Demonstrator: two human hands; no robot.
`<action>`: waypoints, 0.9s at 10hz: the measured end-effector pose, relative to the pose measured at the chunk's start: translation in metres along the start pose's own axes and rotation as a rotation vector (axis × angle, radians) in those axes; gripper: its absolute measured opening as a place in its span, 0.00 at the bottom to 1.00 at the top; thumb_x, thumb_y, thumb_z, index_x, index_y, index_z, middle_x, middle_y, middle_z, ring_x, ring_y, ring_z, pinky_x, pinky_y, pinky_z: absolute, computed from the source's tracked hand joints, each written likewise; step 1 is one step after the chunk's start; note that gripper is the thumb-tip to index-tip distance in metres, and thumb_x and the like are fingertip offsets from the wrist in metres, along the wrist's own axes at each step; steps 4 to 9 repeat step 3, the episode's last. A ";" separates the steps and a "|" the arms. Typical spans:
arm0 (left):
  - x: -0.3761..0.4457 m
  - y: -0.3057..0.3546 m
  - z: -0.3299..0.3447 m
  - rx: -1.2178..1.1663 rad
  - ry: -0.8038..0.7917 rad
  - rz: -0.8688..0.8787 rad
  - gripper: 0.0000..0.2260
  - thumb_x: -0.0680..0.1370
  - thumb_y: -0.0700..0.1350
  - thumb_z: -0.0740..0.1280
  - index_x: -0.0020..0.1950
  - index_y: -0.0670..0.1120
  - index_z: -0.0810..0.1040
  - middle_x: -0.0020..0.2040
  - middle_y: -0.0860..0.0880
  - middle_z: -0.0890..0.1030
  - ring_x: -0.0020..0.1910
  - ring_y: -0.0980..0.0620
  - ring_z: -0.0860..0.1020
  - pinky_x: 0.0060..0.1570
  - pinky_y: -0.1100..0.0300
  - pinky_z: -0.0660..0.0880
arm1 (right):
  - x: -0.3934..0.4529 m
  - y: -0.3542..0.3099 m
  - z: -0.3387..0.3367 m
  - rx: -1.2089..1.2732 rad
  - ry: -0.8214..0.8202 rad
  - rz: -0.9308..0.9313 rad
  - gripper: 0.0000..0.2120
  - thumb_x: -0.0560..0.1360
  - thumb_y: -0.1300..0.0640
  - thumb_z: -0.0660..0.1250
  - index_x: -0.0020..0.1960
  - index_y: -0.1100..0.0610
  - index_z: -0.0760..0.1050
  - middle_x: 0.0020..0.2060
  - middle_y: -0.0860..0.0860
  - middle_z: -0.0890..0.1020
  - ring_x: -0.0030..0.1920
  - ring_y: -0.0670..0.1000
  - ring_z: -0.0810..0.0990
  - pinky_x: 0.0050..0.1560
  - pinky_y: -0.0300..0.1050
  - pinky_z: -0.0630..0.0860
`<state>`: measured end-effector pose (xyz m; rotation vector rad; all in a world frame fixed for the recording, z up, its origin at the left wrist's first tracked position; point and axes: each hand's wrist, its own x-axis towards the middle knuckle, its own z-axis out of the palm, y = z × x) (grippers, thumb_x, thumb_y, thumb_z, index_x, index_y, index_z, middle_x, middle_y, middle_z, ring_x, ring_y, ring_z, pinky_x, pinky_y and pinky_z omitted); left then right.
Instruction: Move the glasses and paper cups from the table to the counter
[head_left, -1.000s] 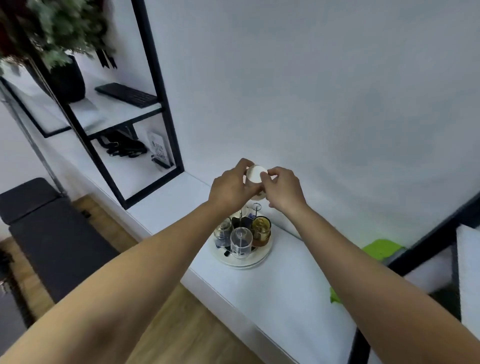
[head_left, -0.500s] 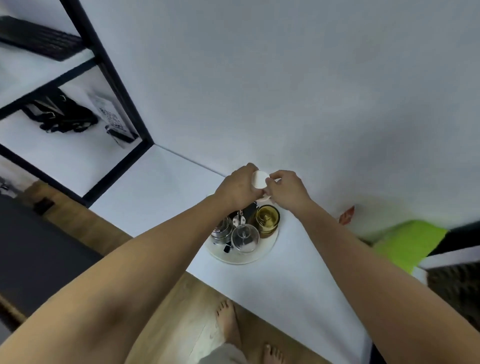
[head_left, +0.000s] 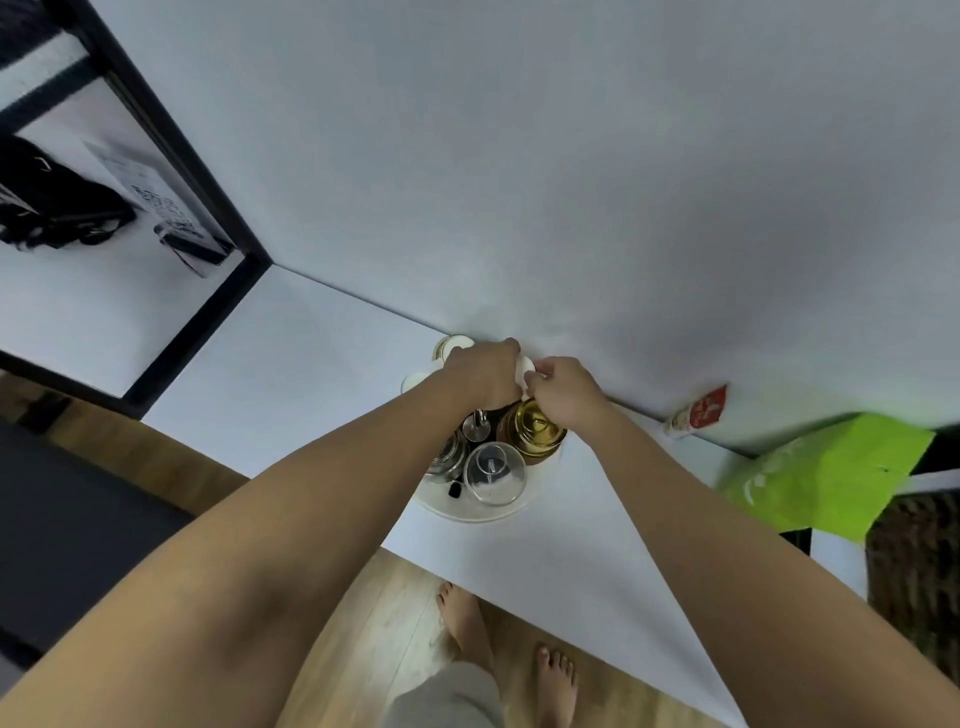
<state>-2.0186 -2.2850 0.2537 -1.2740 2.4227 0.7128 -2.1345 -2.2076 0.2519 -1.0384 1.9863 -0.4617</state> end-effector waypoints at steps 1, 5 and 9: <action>-0.001 0.001 -0.003 0.032 0.010 -0.006 0.26 0.79 0.49 0.66 0.76 0.45 0.66 0.71 0.43 0.73 0.69 0.42 0.72 0.62 0.48 0.73 | -0.002 0.003 0.003 -0.008 -0.011 0.014 0.18 0.81 0.52 0.60 0.69 0.54 0.75 0.62 0.53 0.80 0.64 0.57 0.76 0.68 0.58 0.69; -0.020 0.002 -0.014 -0.019 0.169 -0.009 0.29 0.80 0.48 0.65 0.80 0.47 0.62 0.74 0.45 0.70 0.73 0.43 0.68 0.68 0.46 0.66 | -0.013 0.004 -0.009 -0.032 0.035 0.018 0.25 0.82 0.46 0.59 0.77 0.51 0.65 0.72 0.50 0.74 0.70 0.55 0.72 0.73 0.60 0.63; -0.020 0.002 -0.014 -0.019 0.169 -0.009 0.29 0.80 0.48 0.65 0.80 0.47 0.62 0.74 0.45 0.70 0.73 0.43 0.68 0.68 0.46 0.66 | -0.013 0.004 -0.009 -0.032 0.035 0.018 0.25 0.82 0.46 0.59 0.77 0.51 0.65 0.72 0.50 0.74 0.70 0.55 0.72 0.73 0.60 0.63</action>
